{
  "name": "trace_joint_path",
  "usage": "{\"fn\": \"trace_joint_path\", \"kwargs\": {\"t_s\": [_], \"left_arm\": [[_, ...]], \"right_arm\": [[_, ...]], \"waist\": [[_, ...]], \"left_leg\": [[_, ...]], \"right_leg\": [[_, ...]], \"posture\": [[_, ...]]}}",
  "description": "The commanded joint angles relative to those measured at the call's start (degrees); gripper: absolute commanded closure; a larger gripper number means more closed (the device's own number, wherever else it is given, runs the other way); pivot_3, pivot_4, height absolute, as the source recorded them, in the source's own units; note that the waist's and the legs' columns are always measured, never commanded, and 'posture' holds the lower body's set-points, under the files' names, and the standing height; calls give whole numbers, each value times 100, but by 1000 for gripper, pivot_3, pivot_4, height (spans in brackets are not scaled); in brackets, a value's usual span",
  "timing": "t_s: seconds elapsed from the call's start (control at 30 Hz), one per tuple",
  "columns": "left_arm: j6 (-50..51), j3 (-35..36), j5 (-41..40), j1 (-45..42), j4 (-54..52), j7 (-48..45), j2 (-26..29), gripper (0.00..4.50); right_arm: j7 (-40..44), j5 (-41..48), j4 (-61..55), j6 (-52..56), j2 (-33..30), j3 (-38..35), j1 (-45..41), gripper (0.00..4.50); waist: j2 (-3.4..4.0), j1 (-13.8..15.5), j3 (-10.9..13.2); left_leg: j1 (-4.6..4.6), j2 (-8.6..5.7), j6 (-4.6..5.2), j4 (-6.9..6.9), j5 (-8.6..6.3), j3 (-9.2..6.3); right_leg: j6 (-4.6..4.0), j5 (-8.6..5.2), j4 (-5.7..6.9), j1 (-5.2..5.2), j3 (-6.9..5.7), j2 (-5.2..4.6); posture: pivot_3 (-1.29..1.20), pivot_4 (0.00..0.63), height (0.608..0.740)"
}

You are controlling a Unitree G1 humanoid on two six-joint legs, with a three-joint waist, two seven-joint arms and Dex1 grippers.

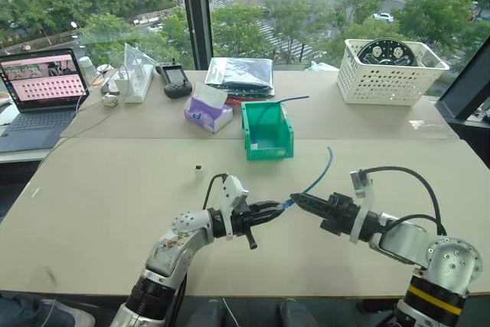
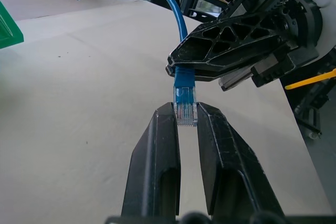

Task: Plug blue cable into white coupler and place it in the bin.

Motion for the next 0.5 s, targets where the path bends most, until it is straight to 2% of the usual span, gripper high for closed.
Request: {"fn": "trace_joint_path", "kwargs": {"t_s": [0.03,0.1,0.43,0.5], "left_arm": [[-84,-70,67,-11,-156,76,-10,4420],[-86,-79,75,-12,-160,83,-1,4420],[-90,-115,66,12,-188,105,20,4420],[-87,-118,64,14,-189,108,20,4420]], "right_arm": [[-307,713,-22,-416,-338,424,112,2436],[-481,1001,22,-675,-526,628,197,1799],[-1006,2137,-29,-1897,-1331,1537,526,1799],[-1051,2238,-41,-2092,-1442,1650,561,2307]], "waist": [[0,-1,0],[0,1,0],[-2,1,1],[-2,6,1]], "left_leg": [[0,0,0,0,0,0],[0,1,0,0,0,0],[-6,3,2,0,1,3],[-6,4,2,0,1,3]], "right_leg": [[0,0,-1,0,0,0],[2,-1,-2,1,-1,0],[23,-13,-7,1,0,0],[23,-13,-8,2,0,0]], "posture": [[0,150,740],[0,150,740],[0,150,740],[0,150,740]]}}
